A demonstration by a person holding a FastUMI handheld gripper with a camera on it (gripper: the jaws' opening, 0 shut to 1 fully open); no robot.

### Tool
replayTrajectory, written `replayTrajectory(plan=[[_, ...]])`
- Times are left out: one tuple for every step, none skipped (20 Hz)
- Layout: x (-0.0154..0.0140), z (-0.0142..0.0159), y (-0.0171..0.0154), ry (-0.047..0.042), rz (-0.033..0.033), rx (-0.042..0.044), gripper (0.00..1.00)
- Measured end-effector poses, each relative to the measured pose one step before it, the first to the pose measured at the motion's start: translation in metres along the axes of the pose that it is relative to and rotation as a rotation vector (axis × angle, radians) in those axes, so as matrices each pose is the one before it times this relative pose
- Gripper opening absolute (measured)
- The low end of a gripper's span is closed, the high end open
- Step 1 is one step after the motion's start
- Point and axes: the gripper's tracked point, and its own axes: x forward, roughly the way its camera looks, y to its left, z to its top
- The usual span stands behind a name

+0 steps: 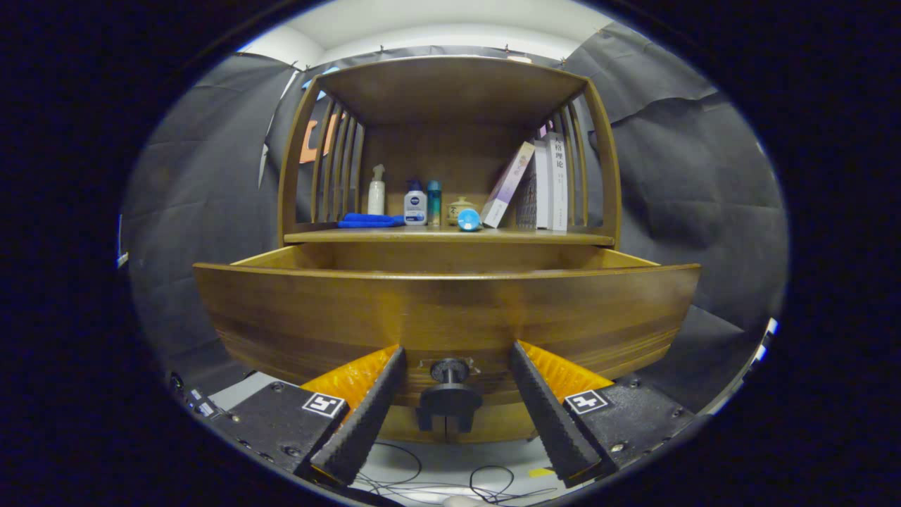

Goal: Pull open the drawer, take out the items inside it, and place them on the countertop above the cabinet.

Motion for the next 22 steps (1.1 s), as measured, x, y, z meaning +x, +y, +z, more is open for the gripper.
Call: replayTrajectory(plan=[[0.00585, 0.00227, 0.00065, -0.00434, -0.00293, 0.00146, 0.99], [0.00686, 0.00607, 0.00135, -0.00897, -0.0024, 0.00142, 0.99], [0.008, 0.00498, 0.00105, -0.01782, -0.00321, 0.00095, 0.99], [0.00655, -0.00363, 0.00079, 0.02817, -0.00255, 0.00241, 0.99], [-0.00175, 0.00805, 0.00119, -0.02722, -0.00439, 0.00074, 0.99], [0.00589, -0.00338, -0.00048, 0.01625, -0.00226, -0.00904, 0.99], [0.00534, 0.00241, 0.00044, -0.01234, -0.00277, -0.0049, 0.99], [0.00539, 0.0004, 0.00093, -0.00674, -0.00078, 0.00096, 0.99], [0.01624, -0.00073, 0.00173, 0.00154, -0.00121, 0.00212, 0.99], [0.00422, 0.00059, 0.00037, 0.00205, -0.00043, 0.00134, 0.99], [0.00619, 0.00135, 0.00023, 0.00636, -0.0003, 0.00207, 0.98], [0.00729, 0.00182, -0.00012, 0.01039, 0.00008, 0.00057, 0.99], [0.00606, 0.001, 0.00042, 0.00452, 0.00013, -0.00047, 0.99], [0.0062, 0.0016, -0.00027, 0.00181, 0.00004, -0.00114, 0.99], [0.00678, 0.00097, 0.00002, -0.00267, -0.00029, -0.0049, 0.99], [0.00607, 0.00144, -0.00034, -0.00264, -0.00033, -0.00804, 0.99], [0.00534, 0.00044, -0.00016, 0.00086, -0.00034, -0.00003, 0.99], [0.00521, 0.00118, 0.00039, -0.00021, -0.00008, 0.00356, 0.99], [0.00576, 0.00087, 0.0006, 0.00333, 0.00072, 0.00569, 0.98], [0.0053, 0.00148, 0.00052, 0.00047, 0.0, 0.00031, 0.99], [0.00485, 0.00112, -0.00008, -0.0031, -0.00073, -0.00555, 0.99], [0.00621, 0.00111, -0.00045, -0.00501, -0.00068, -0.00637, 0.99]])
